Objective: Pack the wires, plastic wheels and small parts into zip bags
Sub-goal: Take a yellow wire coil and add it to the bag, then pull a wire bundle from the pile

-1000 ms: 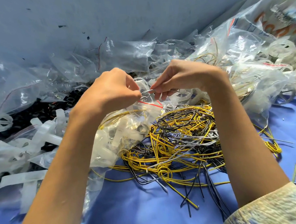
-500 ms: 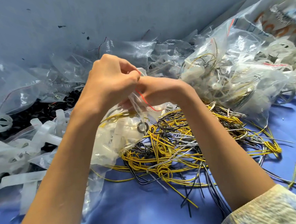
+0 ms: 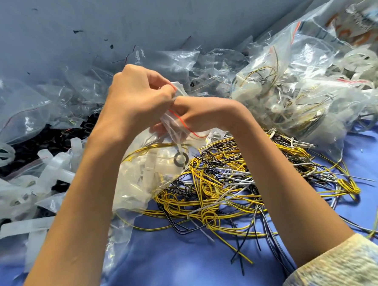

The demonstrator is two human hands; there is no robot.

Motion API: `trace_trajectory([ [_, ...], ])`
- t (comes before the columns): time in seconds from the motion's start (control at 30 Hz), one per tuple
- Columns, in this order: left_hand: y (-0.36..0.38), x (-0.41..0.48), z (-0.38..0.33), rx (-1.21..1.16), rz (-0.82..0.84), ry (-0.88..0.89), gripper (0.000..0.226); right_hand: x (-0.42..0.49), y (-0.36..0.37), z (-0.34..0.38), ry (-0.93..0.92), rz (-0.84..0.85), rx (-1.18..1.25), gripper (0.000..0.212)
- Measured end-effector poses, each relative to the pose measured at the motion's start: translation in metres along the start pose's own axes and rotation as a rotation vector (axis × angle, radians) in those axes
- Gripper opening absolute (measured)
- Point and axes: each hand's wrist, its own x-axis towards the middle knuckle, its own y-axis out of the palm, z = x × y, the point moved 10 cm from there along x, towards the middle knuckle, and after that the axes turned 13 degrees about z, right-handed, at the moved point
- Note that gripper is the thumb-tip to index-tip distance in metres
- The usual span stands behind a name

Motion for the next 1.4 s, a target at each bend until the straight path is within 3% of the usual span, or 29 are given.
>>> trace_trajectory([
  [0.23,-0.001,0.001,0.004,-0.022,-0.003,0.005,0.017,-0.029,-0.019,-0.02,0.085,0.005,0.13,0.025],
  [0.67,0.003,0.002,0.002,0.01,0.008,0.014,0.019,-0.011,-0.007,-0.006,0.102,0.018,-0.17,0.012],
  [0.83,-0.002,0.002,0.009,-0.006,-0.004,-0.011,0.018,-0.027,-0.023,-0.02,0.121,-0.016,-0.066,0.011],
  [0.93,-0.005,0.002,0.012,0.002,-0.022,-0.035,0.018,-0.041,-0.037,-0.04,0.229,-0.06,-0.11,0.014],
  [1.1,-0.001,0.0,0.009,0.037,-0.013,-0.052,0.016,-0.038,-0.025,-0.074,0.408,0.026,-0.047,0.016],
  [1.2,-0.006,-0.003,0.008,0.055,-0.042,-0.051,0.028,-0.035,-0.022,-0.093,0.487,0.023,-0.025,0.016],
  [1.4,-0.008,-0.004,0.007,0.061,-0.045,-0.068,0.026,-0.031,0.011,-0.106,0.545,0.304,-0.17,0.018],
])
